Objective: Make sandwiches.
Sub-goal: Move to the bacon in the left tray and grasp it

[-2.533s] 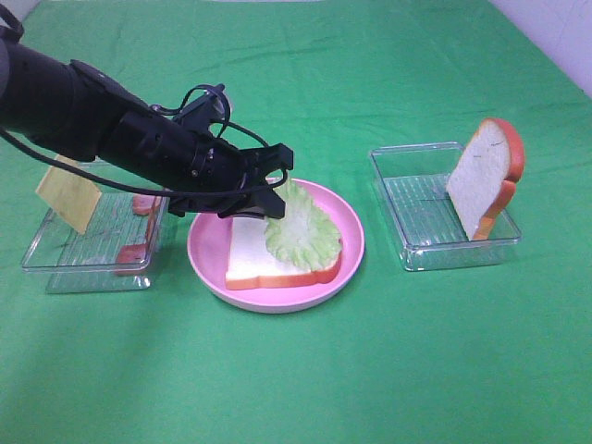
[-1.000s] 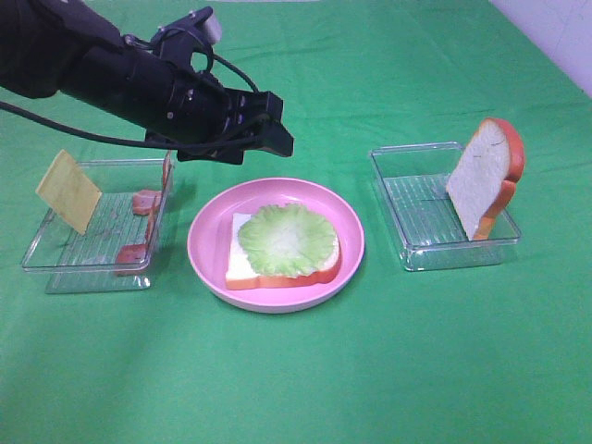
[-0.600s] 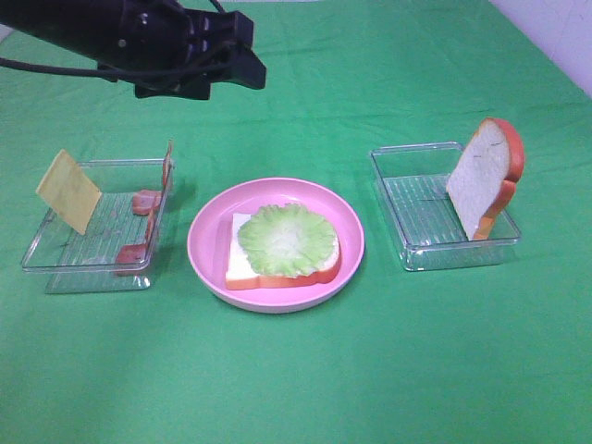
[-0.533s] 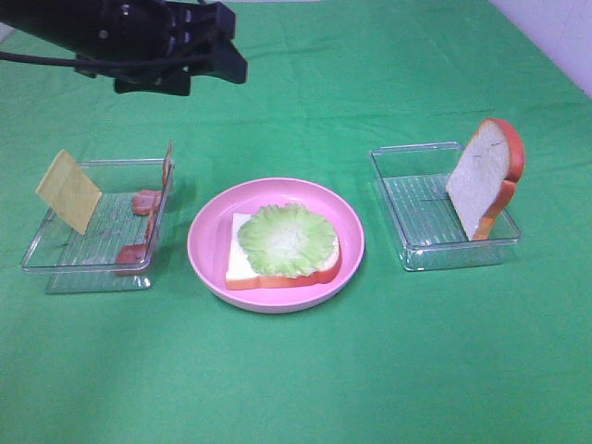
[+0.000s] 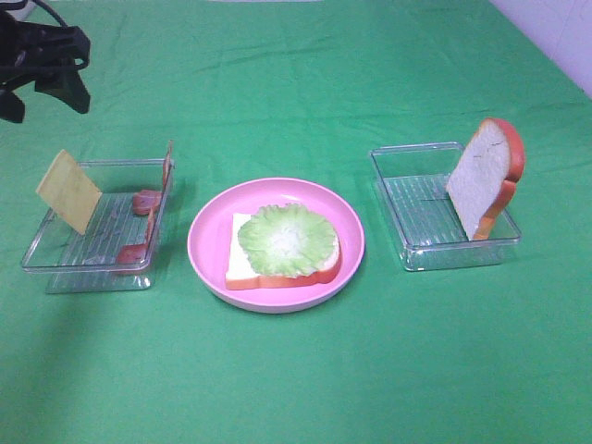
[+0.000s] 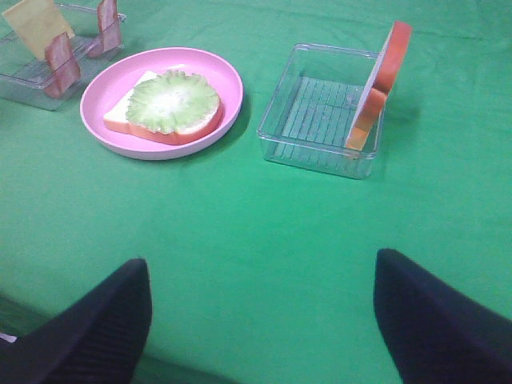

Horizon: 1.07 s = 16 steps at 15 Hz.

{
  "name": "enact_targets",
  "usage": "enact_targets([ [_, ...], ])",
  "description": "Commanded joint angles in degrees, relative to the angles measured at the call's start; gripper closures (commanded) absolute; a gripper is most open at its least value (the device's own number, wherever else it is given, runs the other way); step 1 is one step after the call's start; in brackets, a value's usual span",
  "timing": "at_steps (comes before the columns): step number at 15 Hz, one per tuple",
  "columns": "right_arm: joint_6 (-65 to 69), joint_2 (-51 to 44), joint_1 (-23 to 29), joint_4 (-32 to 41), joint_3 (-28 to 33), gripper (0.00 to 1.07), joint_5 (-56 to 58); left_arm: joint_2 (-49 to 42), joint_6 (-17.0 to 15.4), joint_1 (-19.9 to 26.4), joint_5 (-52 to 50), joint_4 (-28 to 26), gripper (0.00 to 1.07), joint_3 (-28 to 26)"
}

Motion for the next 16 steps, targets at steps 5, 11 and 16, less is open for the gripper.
enact_targets([
  [5,-0.29,-1.15,0.34,-0.23,0.23,0.37,-0.46,6.65,-1.66,7.33,9.34,3.72,0.39,-8.77],
  [11,-0.29,-1.15,0.34,-0.23,0.23,0.37,-0.46,21.31,-1.72,7.05,20.05,4.35,0.39,-22.75],
  [16,-0.29,-1.15,0.34,-0.23,0.23,0.37,-0.46,27.22,-1.72,6.47,22.06,4.24,0.39,-25.27],
])
